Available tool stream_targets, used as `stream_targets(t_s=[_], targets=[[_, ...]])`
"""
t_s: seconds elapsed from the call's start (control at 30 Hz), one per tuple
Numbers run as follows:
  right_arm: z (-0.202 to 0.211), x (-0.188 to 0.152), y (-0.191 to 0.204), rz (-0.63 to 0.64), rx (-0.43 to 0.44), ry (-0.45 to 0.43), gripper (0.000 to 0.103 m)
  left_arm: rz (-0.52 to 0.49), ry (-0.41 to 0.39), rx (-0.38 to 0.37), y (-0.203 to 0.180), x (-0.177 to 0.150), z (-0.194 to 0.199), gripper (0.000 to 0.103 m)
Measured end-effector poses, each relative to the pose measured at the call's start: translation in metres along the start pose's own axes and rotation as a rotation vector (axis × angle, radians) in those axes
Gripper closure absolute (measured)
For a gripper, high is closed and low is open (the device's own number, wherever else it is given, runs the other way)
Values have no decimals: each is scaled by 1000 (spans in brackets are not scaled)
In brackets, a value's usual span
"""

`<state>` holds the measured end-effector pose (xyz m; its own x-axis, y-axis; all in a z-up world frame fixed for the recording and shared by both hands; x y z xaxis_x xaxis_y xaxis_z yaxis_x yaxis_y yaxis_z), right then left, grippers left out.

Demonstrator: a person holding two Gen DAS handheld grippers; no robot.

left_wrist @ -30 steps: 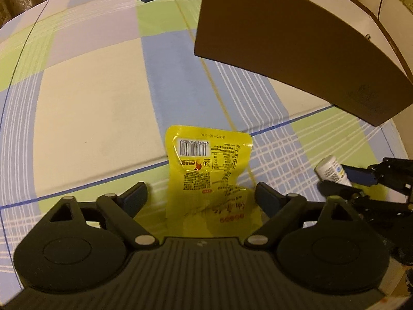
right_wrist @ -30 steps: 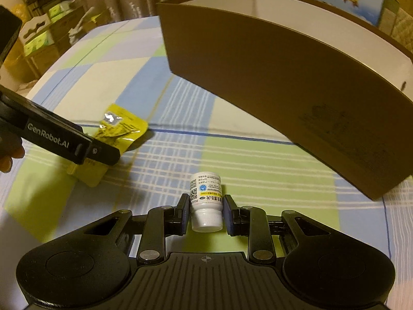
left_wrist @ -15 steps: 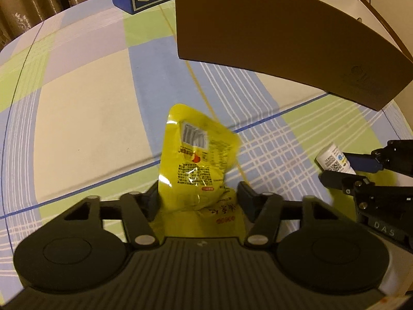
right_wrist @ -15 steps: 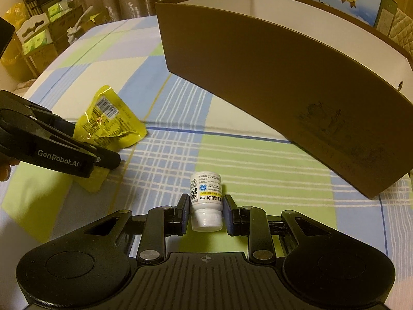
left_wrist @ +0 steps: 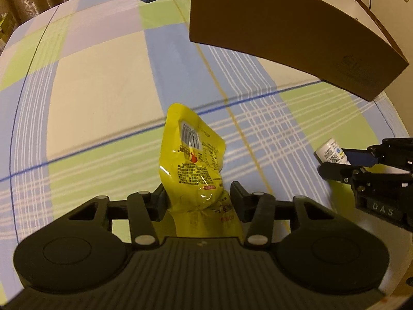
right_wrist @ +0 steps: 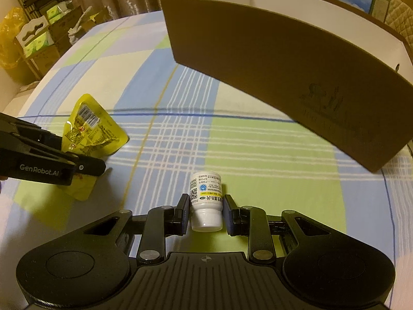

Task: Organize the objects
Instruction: 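Carry the yellow packet and white bottle into the brown box with both grippers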

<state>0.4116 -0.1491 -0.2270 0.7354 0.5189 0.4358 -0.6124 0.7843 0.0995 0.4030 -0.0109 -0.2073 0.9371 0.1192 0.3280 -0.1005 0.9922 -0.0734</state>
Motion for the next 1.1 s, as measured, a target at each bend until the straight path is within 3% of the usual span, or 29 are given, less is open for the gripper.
stream_targets(t_s=[0.13, 0.2, 0.63, 1.1], targets=[[6, -8, 5, 0, 9, 1, 79, 13, -10, -9, 1, -9, 10, 61], [9, -12, 8, -3, 15, -2, 79, 17, -18, -19, 1, -11, 15, 68], [28, -30, 11, -23, 11, -23, 79, 13, -52, -38, -9, -16, 34, 75], [41, -38, 2, -36, -7, -43, 79, 37, -50, -49, -20, 0, 18, 75]])
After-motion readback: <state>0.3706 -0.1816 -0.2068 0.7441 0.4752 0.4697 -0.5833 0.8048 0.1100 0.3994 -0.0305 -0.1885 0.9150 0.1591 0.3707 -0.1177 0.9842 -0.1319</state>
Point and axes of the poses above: each gripper's, at about its wrist camera, not at the fingertips, and z roughly against the way its jaws point, y to its left, x to its top, the point moved 10 cm from there along -z, roughly the way its jaws point, and after that the axes turned 5 degrees about y, right-handed, at the moved point
